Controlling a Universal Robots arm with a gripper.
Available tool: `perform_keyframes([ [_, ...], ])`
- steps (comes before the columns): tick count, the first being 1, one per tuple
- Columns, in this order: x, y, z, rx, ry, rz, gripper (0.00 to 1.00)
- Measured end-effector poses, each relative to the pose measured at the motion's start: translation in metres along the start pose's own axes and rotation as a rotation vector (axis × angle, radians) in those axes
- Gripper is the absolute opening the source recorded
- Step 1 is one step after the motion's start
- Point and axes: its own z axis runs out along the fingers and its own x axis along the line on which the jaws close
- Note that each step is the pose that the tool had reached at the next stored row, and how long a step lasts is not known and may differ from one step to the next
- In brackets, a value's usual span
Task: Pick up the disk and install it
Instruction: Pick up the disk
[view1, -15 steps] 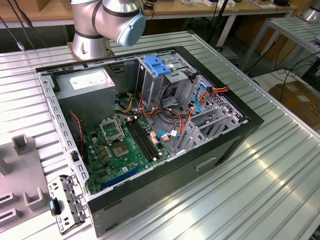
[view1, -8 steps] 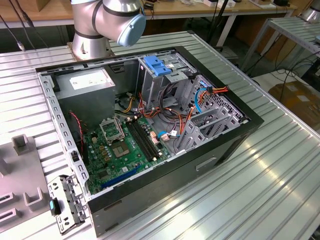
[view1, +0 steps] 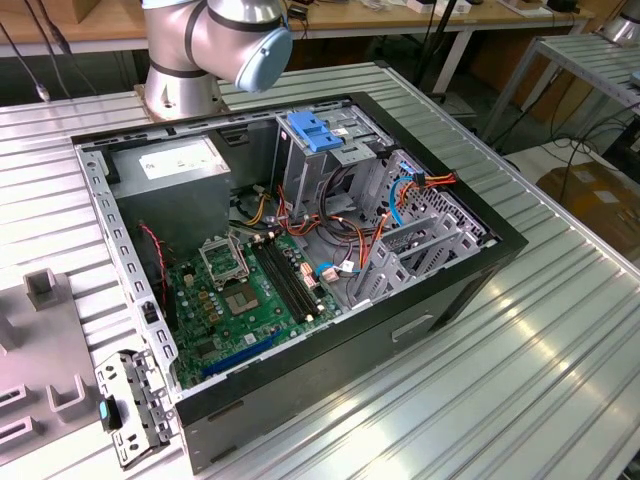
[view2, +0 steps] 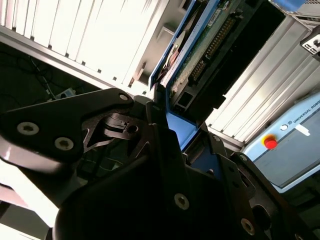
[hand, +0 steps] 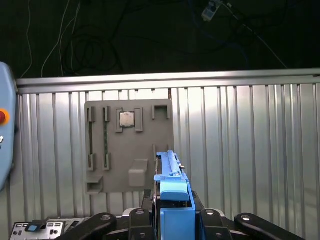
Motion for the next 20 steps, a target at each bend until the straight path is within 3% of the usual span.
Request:
perform_keyframes([
  [13,-0.001,-0.0237,-0.0004,0.0,-0.0001,0.002,0.37],
  [20,-0.0014,-0.0333,-0.0005,0.0,-0.0001,0.003,0.37],
])
